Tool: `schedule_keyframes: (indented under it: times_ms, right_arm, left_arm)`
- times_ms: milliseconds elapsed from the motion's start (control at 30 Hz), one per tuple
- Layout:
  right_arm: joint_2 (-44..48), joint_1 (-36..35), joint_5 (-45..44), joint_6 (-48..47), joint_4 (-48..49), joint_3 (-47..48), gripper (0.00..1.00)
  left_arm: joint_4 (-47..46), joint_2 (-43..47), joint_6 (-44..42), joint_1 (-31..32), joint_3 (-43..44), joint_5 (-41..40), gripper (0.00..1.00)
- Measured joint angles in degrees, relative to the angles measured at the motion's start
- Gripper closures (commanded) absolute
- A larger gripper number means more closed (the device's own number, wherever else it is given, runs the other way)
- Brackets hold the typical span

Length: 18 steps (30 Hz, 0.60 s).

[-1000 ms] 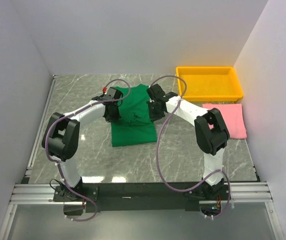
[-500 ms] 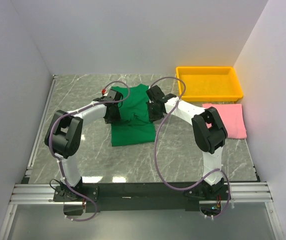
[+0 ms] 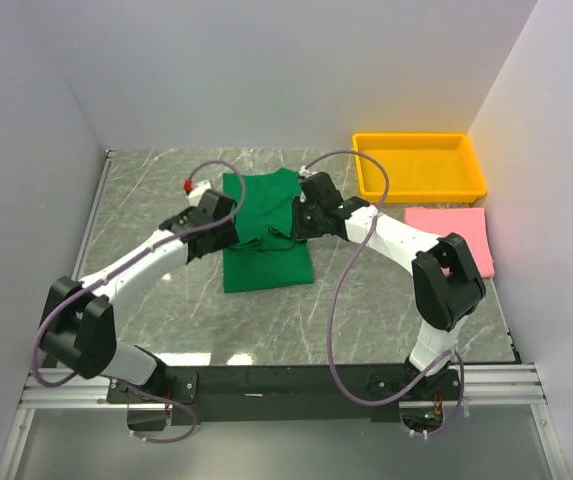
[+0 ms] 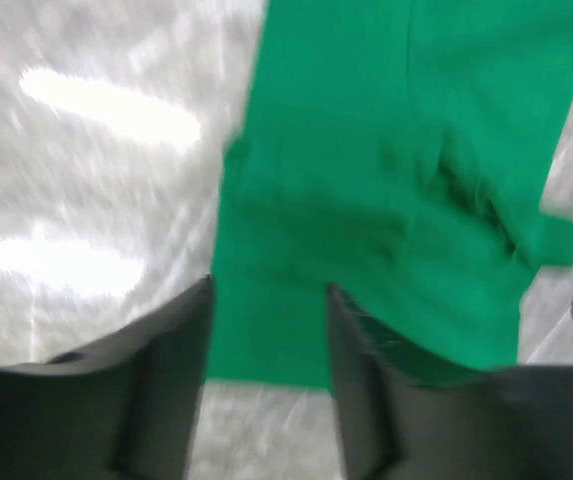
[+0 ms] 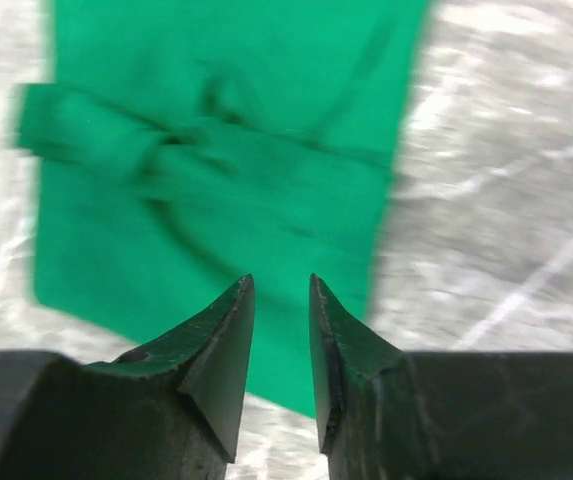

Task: Fold and stack the t-shirts
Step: Fold the tshirt

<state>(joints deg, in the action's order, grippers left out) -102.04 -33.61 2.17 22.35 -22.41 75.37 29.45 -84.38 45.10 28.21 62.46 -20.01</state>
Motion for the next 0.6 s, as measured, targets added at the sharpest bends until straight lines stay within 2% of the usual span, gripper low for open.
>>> schedule_keyframes:
  times_ms: [33,100,333,600]
  right_arm:
    - [0.44,-0.76,0.46,0.33,1.05,-0.26,0.66]
    - [0.61,-2.75,1.4,0.48,3.02,-0.57,0.67]
    - [-3.91,-8.96,4.63,0.52,7.19,0.61,0.74]
    - [-14.21,-9.31,6.75,0.37,9.92,4.2,0.75]
  left_arm:
    - [-0.68,1.51,0.63,1.09,-1.92,0.13,0.59]
    - [-1.6,2.99,2.01,3.17,-5.68,0.9,0.66]
    - [-6.21,-1.4,4.59,5.7,-13.27,6.03,0.73]
    - [-10.1,-4.68,6.62,5.9,-15.69,8.9,0.75]
